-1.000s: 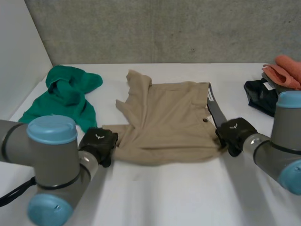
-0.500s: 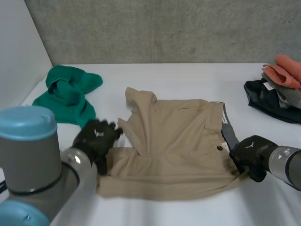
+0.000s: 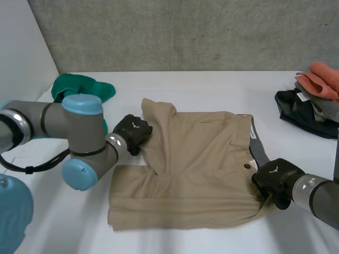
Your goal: Fold the laundry.
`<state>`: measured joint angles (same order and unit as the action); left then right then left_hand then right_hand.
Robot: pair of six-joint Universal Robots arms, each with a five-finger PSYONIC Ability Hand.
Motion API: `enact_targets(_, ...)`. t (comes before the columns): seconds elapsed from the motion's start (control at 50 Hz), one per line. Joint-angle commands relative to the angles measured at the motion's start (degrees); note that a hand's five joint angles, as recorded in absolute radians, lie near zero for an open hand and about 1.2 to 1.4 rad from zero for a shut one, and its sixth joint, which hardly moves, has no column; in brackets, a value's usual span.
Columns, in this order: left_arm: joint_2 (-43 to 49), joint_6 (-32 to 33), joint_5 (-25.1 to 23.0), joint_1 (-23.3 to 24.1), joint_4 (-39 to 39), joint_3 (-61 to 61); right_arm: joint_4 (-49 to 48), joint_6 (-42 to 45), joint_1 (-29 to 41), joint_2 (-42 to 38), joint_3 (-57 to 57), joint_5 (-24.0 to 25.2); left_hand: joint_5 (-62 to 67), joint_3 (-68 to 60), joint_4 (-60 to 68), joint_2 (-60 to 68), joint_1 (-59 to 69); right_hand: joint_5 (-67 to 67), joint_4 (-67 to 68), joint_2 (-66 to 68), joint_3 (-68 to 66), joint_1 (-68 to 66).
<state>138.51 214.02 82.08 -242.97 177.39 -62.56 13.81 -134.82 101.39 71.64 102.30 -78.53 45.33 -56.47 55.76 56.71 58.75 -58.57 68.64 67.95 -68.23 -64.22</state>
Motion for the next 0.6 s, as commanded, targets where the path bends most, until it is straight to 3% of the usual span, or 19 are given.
enact_targets(0.02,-0.26,1.84,11.32,0.92,1.55,0.95,-0.28,0.0,-0.4,0.25,0.27,-0.04,24.67,-23.53,24.24,23.29,21.25,-11.43,11.36,12.05,-11.77,-15.78)
enact_targets(0.06,-1.66,2.72,18.24,1.88,2.52,-0.45,-0.28,0.09,-0.4,0.34,0.27,-0.04,24.67,-23.53,24.24,23.29,21.25,-11.43,11.36,12.05,-11.77,-15.78)
enact_targets(0.14,-2.81,7.88,23.82,3.64,2.88,-2.39,-0.28,0.18,-0.14,0.25,0.27,-0.04,24.67,-23.53,24.24,23.29,21.25,-11.43,11.36,12.05,-11.77,-15.78)
enact_targets(0.24,-3.95,12.47,25.85,5.49,1.56,-4.77,-0.1,0.0,0.3,0.25,0.27,-0.13,24.67,-23.53,24.24,23.29,21.25,-11.43,11.36,12.05,-11.77,-15.78)
enact_targets(0.34,-5.79,11.78,27.17,6.9,0.94,-5.29,-0.28,0.0,0.39,0.34,0.35,-0.75,22.52,-21.39,22.1,21.14,19.11,-11.43,11.36,12.05,-11.77,-15.78)
enact_targets(0.36,-6.49,11.25,27.17,7.07,1.03,-5.47,-0.28,0.0,0.39,0.43,0.35,-0.75,9.68,-8.54,9.25,8.3,6.26,-11.43,11.36,12.05,-11.77,-15.78)
enact_targets(0.38,-7.63,9.77,26.64,7.33,1.21,-6.08,-0.28,0.0,0.39,0.6,0.35,-0.75,-15.26,16.4,-15.69,-16.64,-18.68,-11.43,11.36,12.05,-11.77,-15.78)
enact_targets(0.44,-11.32,6.6,25.41,7.34,0.94,-7.58,-0.28,-0.09,0.39,0.87,0.35,-0.83,-42.7,43.84,-43.13,-44.08,-46.12,-11.43,11.36,12.05,-11.77,-15.78)
enact_targets(0.6,-26.88,-4.12,23.04,6.81,-1.95,-19.34,-0.54,-1.67,0.04,2.18,0.35,-0.75,-45.33,46.47,-45.76,-46.71,-48.75,-11.43,11.36,12.05,-11.77,-15.78)
